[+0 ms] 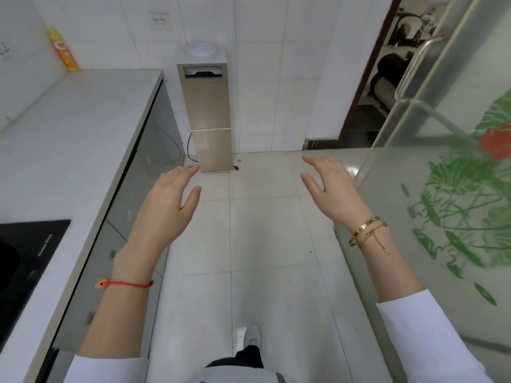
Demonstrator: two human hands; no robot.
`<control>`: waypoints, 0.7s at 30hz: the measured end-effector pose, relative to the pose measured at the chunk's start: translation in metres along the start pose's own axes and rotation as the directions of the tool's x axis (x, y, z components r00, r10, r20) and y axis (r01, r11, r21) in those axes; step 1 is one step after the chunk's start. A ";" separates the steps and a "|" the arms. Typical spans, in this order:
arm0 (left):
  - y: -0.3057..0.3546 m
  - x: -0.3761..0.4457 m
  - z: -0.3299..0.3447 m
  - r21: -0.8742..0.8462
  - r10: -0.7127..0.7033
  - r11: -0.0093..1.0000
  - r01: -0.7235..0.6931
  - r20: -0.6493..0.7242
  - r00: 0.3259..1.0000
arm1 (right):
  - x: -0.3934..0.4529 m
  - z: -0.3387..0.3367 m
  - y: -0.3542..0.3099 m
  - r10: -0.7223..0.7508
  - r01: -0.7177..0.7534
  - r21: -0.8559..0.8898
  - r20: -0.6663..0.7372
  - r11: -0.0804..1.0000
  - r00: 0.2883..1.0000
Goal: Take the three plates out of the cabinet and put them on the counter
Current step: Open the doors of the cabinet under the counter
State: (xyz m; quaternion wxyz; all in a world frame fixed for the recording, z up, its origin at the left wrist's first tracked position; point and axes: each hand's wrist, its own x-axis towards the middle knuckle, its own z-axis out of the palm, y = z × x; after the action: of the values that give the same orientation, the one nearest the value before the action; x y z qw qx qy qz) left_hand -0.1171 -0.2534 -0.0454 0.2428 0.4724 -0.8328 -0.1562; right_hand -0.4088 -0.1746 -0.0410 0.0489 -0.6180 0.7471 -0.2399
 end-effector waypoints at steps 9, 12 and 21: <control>-0.030 0.123 0.020 -0.011 0.021 1.000 -0.021 0.030 0.999 | 0.122 0.017 0.023 0.013 -0.013 0.006 -0.028 1.000 1.000; -0.040 0.155 0.030 0.002 0.004 1.000 -0.005 0.038 0.999 | 0.157 0.025 0.032 0.006 -0.006 0.007 -0.001 1.000 1.000; -0.059 0.258 0.072 0.023 -0.103 0.994 0.102 0.016 0.995 | 0.288 0.061 0.074 -0.094 0.091 0.042 0.092 0.995 0.991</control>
State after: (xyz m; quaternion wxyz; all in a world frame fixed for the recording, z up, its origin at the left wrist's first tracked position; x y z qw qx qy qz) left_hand -0.2274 -0.5032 -0.0676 0.2221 0.5158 -0.8111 -0.1632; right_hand -0.5197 -0.4561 -0.0613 0.0842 -0.6616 0.7098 -0.2268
